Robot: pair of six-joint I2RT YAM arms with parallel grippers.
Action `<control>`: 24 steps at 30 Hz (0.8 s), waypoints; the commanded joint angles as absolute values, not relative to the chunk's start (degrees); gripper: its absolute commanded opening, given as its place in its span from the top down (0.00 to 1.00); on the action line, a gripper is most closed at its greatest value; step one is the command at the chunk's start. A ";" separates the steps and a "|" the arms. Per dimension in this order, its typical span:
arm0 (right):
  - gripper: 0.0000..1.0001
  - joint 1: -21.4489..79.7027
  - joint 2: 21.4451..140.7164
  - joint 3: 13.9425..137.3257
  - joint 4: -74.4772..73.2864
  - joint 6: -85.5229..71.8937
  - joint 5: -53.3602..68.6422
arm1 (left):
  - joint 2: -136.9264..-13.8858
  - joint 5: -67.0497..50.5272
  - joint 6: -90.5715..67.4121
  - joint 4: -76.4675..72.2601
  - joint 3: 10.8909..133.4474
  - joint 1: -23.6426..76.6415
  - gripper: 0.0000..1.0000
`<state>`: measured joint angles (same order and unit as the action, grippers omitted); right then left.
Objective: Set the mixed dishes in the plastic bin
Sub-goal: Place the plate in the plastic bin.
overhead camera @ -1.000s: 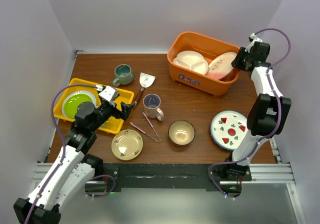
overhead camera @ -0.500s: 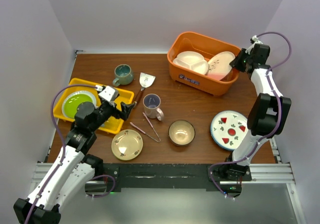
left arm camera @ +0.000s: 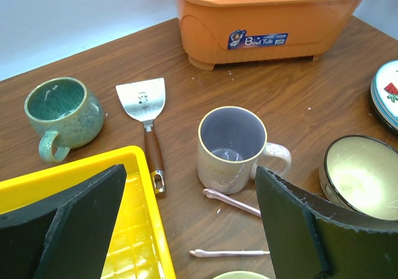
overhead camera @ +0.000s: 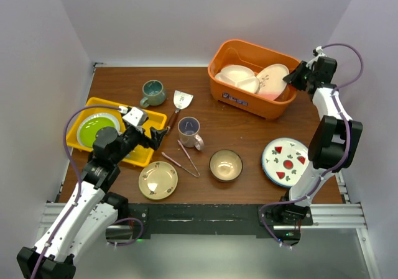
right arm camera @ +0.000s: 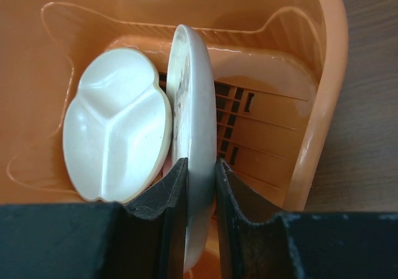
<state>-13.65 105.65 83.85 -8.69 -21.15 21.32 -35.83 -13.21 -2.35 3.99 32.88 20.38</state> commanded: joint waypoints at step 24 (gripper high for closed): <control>1.00 -15.29 102.13 80.68 7.21 -35.24 38.68 | -35.95 -13.10 -1.58 1.49 32.08 20.39 0.09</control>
<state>-16.21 105.51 79.77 1.15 -30.24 30.46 -36.03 -13.23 -2.33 3.99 32.88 20.38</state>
